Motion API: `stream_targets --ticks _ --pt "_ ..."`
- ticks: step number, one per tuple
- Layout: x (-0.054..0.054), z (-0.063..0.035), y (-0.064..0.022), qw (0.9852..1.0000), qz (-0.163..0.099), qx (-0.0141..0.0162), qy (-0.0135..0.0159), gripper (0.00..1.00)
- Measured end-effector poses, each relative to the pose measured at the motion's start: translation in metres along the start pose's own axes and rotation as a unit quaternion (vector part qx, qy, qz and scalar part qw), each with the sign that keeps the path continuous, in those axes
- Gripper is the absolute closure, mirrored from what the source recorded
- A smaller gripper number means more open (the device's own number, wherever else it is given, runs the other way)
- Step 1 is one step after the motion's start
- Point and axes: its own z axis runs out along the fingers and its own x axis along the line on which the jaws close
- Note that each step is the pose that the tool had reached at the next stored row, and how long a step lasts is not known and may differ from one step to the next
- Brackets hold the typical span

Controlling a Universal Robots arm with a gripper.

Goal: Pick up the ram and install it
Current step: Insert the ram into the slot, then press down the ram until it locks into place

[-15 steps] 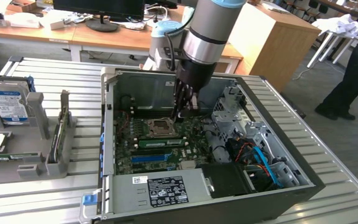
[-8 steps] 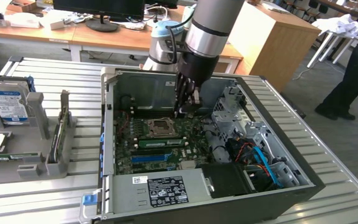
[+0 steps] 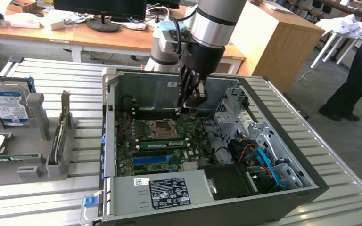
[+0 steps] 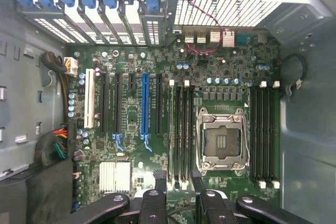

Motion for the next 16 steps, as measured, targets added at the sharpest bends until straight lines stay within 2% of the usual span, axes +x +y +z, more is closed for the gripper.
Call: stream_targets --ticks 11,16 --pt "0.0 -0.0211 0.001 1.0 0.0 0.0 0.0 0.69" --pt "0.0 -0.0217 0.0011 1.0 0.0 0.0 0.0 0.69"
